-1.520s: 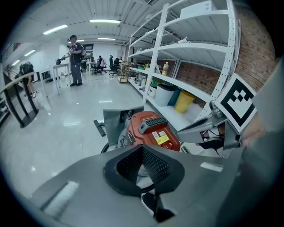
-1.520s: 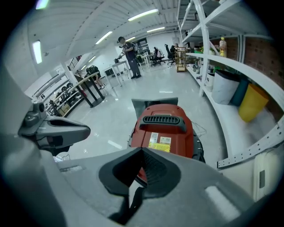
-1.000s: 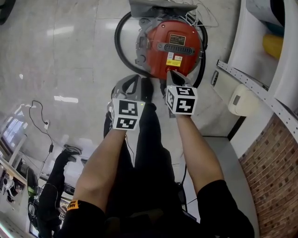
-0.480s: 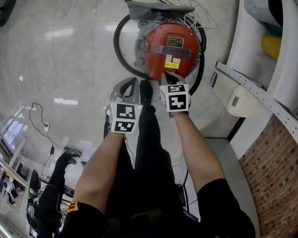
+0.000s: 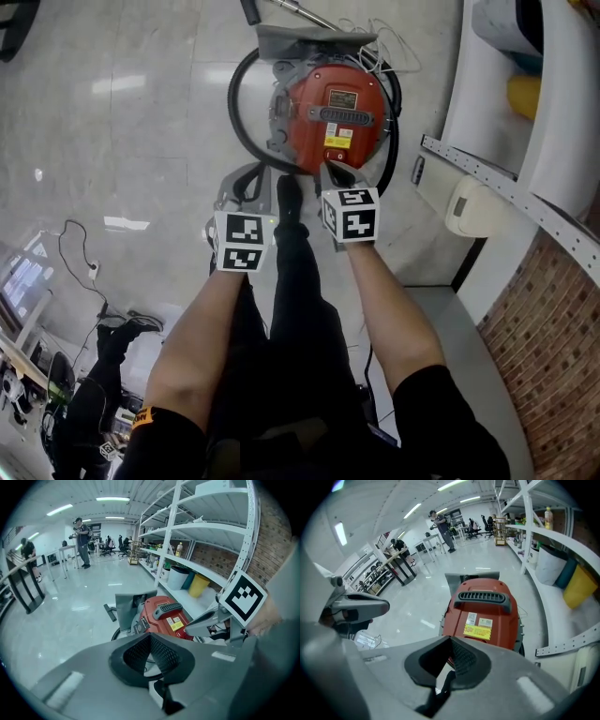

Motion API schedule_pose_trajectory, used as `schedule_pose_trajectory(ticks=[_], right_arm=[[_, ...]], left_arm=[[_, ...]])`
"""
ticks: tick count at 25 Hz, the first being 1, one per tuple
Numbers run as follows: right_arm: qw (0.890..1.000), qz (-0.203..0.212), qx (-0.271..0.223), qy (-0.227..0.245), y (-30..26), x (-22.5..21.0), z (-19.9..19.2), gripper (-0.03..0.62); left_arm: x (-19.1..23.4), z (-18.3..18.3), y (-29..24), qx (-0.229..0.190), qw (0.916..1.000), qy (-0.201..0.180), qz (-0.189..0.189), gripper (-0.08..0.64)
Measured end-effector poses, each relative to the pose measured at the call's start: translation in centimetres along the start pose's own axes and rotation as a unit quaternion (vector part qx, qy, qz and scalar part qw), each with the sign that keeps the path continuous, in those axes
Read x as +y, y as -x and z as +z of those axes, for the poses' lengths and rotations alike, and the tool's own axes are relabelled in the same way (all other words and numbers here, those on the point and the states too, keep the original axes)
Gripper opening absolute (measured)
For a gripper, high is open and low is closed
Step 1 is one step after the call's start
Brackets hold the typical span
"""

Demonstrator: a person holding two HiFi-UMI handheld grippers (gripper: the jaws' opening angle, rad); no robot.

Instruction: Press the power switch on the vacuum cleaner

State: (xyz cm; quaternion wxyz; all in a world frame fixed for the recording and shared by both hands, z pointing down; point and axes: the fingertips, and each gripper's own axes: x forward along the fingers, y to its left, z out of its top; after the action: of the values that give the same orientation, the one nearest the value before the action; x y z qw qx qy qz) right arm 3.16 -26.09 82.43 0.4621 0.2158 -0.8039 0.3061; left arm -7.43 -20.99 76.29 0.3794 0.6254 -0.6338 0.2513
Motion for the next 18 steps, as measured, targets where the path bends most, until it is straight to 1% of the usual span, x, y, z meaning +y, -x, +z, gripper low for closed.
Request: schedule_pose_trajectory(ticks=[5, 9, 15, 18], right_arm=[[1.000, -0.006, -0.026, 0.005, 3.5, 1.5, 1.8, -0.008], [0.998, -0.023, -0.052, -0.009, 6.6, 2.9, 3.2, -0.008], [0.995, -0.044, -0.084, -0.038, 10.4, 5.3, 3.7, -0.008], [0.993, -0.051, -0.098, -0.052, 12.3, 6.9, 3.1, -0.008]], left_arm=[[0.8, 2.6, 2.8, -0.025, 0.9996, -0.015, -0.004, 0.014], [1.1, 3.6, 5.3, -0.036, 0.9991, -0.020, -0.012, 0.014], [0.5, 4.7, 8.4, -0.056, 0.9975, -0.013, -0.041, 0.014], [-0.2, 5.2, 10.3, -0.066, 0.9955, -0.023, -0.064, 0.014]])
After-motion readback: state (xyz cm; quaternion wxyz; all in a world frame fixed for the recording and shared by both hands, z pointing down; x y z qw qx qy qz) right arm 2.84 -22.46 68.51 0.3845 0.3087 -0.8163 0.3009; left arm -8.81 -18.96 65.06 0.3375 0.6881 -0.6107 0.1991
